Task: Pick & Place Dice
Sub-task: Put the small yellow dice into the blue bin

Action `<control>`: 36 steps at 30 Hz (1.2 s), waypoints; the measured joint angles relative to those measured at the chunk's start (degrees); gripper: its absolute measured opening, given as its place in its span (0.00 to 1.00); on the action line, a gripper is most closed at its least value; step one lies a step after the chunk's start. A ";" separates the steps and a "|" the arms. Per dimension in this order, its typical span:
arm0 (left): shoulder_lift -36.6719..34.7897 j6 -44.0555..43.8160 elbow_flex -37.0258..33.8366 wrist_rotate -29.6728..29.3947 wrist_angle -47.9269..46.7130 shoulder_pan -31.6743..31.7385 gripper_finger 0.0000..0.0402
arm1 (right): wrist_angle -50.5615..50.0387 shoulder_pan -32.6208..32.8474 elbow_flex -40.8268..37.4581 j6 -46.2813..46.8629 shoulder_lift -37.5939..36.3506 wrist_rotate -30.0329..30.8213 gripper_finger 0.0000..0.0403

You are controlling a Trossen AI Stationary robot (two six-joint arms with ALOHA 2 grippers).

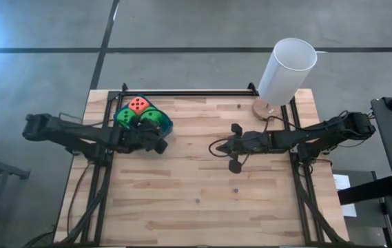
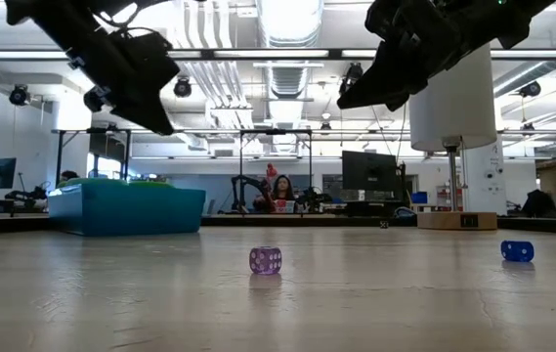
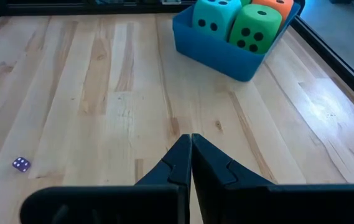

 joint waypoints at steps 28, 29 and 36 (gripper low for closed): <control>0.98 -9.87 -8.48 3.54 -2.49 9.86 0.14 | 0.20 0.00 0.00 -0.03 0.00 0.00 0.02; 0.98 -9.84 -8.48 3.53 -2.47 9.86 0.14 | 0.20 0.00 0.00 -0.02 0.00 0.00 0.02; 0.98 -9.87 -8.48 3.54 -2.46 9.86 0.21 | 0.20 0.00 0.00 -0.06 0.00 0.00 0.02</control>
